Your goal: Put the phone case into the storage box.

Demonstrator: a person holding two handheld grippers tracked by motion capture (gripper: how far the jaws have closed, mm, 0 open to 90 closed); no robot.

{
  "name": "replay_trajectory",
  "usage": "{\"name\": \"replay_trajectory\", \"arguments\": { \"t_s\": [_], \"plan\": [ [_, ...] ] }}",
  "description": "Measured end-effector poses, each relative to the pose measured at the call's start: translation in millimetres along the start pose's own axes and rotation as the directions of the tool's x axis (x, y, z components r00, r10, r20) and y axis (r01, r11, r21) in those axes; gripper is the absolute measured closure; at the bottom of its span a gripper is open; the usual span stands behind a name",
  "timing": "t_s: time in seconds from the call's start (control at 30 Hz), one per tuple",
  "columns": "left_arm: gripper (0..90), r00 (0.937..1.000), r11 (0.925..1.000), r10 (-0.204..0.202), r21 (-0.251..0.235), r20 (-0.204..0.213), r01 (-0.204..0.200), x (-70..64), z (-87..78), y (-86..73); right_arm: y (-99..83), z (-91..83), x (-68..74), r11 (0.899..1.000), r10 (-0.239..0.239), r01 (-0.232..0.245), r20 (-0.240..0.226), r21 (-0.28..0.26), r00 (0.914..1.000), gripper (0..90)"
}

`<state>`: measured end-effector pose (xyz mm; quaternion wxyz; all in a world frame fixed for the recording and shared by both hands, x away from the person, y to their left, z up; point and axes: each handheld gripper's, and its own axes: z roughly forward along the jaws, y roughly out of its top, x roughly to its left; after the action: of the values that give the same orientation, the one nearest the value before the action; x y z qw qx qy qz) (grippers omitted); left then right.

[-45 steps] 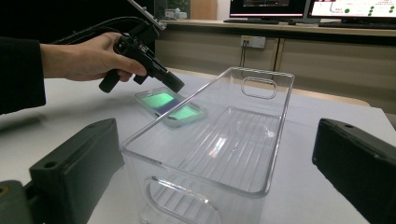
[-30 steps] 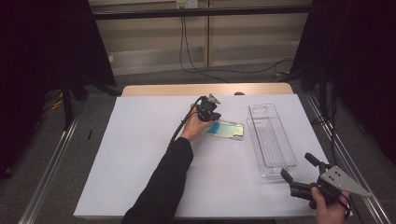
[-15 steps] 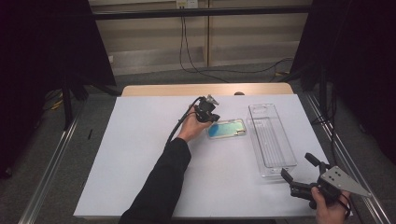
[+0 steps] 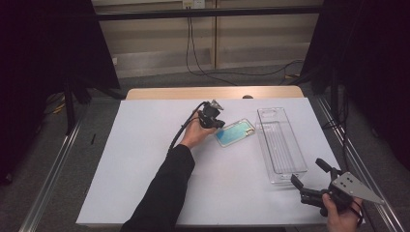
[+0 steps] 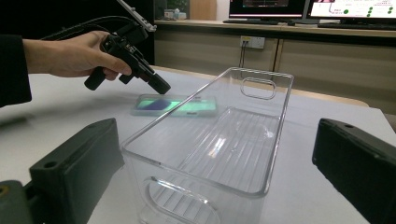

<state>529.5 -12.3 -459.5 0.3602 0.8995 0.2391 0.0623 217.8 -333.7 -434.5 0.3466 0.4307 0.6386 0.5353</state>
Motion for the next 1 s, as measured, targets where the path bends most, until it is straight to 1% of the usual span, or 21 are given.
{"name": "replay_trajectory", "arguments": {
  "t_s": [0.03,0.07,0.1,0.13,0.23,0.27,0.37,0.4,0.43,0.47,0.53,0.57,0.6,0.67,0.7,0.77,0.83,0.87,0.93,1.0],
  "plan": [
    [89.8,1.0000,0.9999,0.008,0.009,0.001,-0.008,0.5,-0.6,-1.0,-0.1,0.1,-0.1,1.000,0.000,0.000,0.000,0.000,1.0000,0.4],
    [89.8,1.0000,1.0000,0.000,0.005,0.000,0.000,0.0,-0.7,-1.9,-0.1,0.0,-0.2,1.000,-0.001,0.001,0.000,0.001,1.0000,0.4],
    [89.8,1.0000,1.0000,0.001,0.006,0.003,-0.001,0.5,-1.8,-3.2,-0.1,0.0,-0.1,1.000,0.001,-0.001,0.001,0.000,1.0000,0.4],
    [89.8,0.9999,0.9997,0.013,0.019,0.006,-0.013,1.4,-2.9,-3.9,0.0,0.0,0.0,1.000,0.000,0.000,0.001,0.000,1.0000,0.4],
    [89.4,1.0000,0.9999,-0.007,0.013,0.003,0.007,1.1,-2.9,-6.6,0.0,0.0,0.1,1.000,0.000,0.000,0.001,0.001,1.0000,0.4],
    [89.4,1.0000,0.9998,0.001,0.022,0.004,-0.001,2.0,-3.4,-7.5,0.0,-0.1,0.1,1.000,0.000,0.000,0.001,0.000,1.0000,0.4],
    [89.8,0.9999,0.9998,-0.015,0.009,0.001,0.015,-0.1,-3.6,-8.9,0.0,-0.1,0.0,1.000,0.000,0.000,0.001,0.000,1.0000,0.4],
    [89.8,1.0000,0.9998,0.002,0.021,0.007,-0.002,-0.2,-4.8,-9.1,0.0,-0.1,-0.1,1.000,0.001,-0.001,0.002,0.001,1.0000,0.4],
    [89.9,1.0000,0.9998,0.007,0.021,0.007,-0.007,-1.3,-5.3,-9.7,0.0,-0.1,-0.1,1.000,0.000,0.000,0.002,0.000,1.0000,0.4],
    [89.9,0.9999,0.9998,0.000,0.018,0.012,0.000,-2.6,-5.9,-10.4,0.0,-0.2,-0.1,1.000,0.000,0.000,0.003,0.000,1.0000,0.4],
    [89.9,0.9999,0.9998,0.007,0.020,0.007,-0.007,-3.6,-7.6,-12.6,0.1,-0.3,-0.1,1.000,-0.001,0.001,0.003,0.001,1.0000,0.4],
    [89.9,0.9999,1.0000,-0.006,0.008,0.011,0.005,-4.2,-7.9,-14.2,0.1,-0.3,0.0,1.000,-0.002,0.002,0.003,0.000,1.0000,0.4],
    [90.0,0.9999,1.0000,-0.003,0.006,0.013,0.003,-3.9,-8.4,-15.3,0.2,-0.3,0.1,1.000,-0.002,0.002,0.003,0.000,1.0000,0.4],
    [89.9,0.9998,0.9998,-0.019,-0.004,0.009,0.019,-5.0,-8.9,-16.5,0.1,-0.3,0.3,1.000,-0.004,0.004,0.003,0.001,1.0000,0.4],
    [90.0,0.9999,1.0000,-0.003,0.009,0.010,0.003,-4.6,-9.9,-16.4,0.2,-0.2,0.4,1.000,-0.004,0.004,0.003,0.001,1.0000,0.4],
    [90.0,0.9999,0.9999,-0.001,0.012,0.014,0.000,-7.3,-10.9,-17.0,0.3,-0.4,0.4,1.000,-0.004,0.004,0.004,0.000,1.0000,0.4],
    [90.0,0.9998,0.9999,-0.010,0.004,0.015,0.010,-9.3,-11.5,-18.6,0.2,-0.4,0.2,1.000,-0.003,0.003,0.005,0.000,1.0000,0.4],
    [90.0,0.9999,1.0000,-0.006,0.001,0.016,0.006,-9.1,-12.1,-19.7,0.2,-0.4,0.1,1.000,-0.003,0.003,0.005,0.000,1.0000,0.4],
    [90.0,0.9995,0.9995,-0.026,-0.016,0.016,0.026,-10.0,-12.2,-21.8,0.2,-0.4,0.1,1.000,-0.003,0.003,0.005,0.001,1.0000,0.4],
    [90.0,0.9994,0.9994,-0.029,-0.020,0.017,0.029,-10.5,-12.8,-23.1,0.4,-0.6,0.0,1.000,-0.005,0.005,0.005,-0.001,1.0000,0.4]
  ]
}}
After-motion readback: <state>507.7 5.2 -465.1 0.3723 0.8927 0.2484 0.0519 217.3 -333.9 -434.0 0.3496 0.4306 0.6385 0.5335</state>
